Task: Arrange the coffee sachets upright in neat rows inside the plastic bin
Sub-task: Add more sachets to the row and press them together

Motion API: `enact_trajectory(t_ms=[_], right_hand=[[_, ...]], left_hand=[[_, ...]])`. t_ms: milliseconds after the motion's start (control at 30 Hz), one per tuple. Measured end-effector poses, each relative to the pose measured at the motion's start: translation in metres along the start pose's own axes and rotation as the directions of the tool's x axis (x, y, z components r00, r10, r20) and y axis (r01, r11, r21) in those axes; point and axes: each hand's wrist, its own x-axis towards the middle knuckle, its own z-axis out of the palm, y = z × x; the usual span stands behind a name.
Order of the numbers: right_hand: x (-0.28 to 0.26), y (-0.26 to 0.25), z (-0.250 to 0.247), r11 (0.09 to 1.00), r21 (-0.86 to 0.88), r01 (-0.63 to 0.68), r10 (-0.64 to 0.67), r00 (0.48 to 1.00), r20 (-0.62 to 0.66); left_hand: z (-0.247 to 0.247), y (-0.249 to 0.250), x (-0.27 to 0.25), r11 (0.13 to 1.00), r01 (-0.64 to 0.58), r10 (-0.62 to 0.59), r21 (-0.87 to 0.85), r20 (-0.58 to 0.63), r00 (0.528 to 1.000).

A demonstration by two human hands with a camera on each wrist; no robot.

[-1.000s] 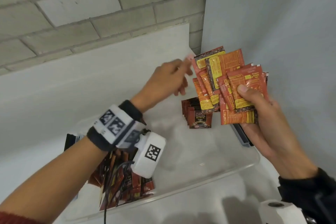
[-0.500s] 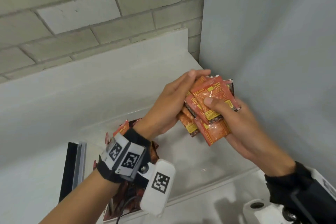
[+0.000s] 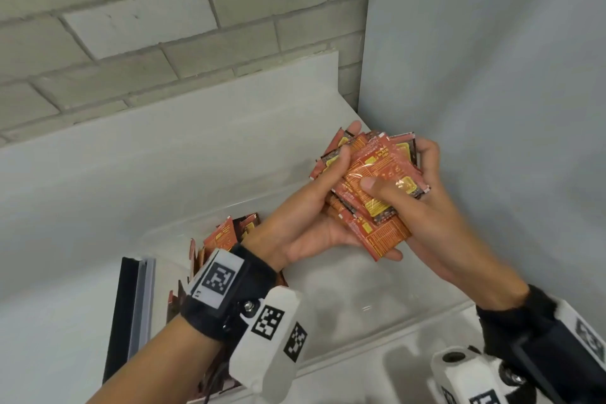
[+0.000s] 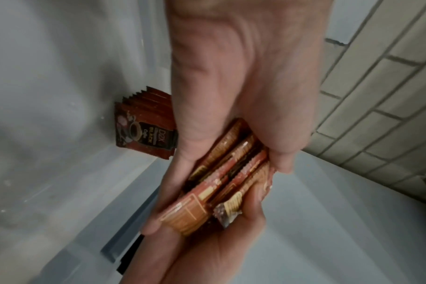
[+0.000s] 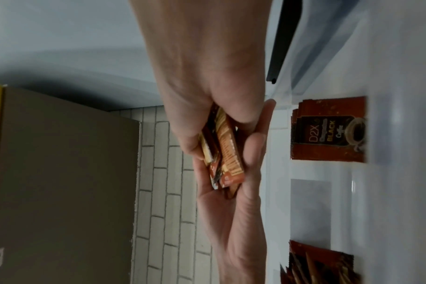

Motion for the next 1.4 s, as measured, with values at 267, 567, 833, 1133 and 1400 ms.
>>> enact_trajectory(t_ms=[267,567,833,1133,1400], right_hand=[[0.003,0.008,-0.013,0.939,-0.331,0.097,-0.143,0.983,-0.116],[0.004,0.009,-0.021,0.921,-0.314,0.232,-0.271,0.959,-0.085],[0.005,0.007,-0.03,0.511,-0.733,0.449,-0.401,0.879,0.259],[0.008,0.001,-0.029,0.4,-0.815,0.419,-0.235,0.906,0.351],[0.001,0.001,-0.019,0.481,-0.82,0.309,-0.099,0.949,0.299]], left_hand=[[-0.012,0.006,-0.003,0.993,-0.077,0.07,0.086,0.08,0.994],[-0.026,0.017,-0.004,0.983,-0.036,0.07,0.179,-0.19,0.979],[-0.027,0.025,-0.01,0.93,0.033,0.033,0.367,-0.173,0.984],[-0.028,0.028,-0.015,0.912,0.029,0.007,0.408,-0.086,0.996],[-0.027,0.024,-0.008,0.902,0.013,0.122,0.432,-0.284,0.951]])
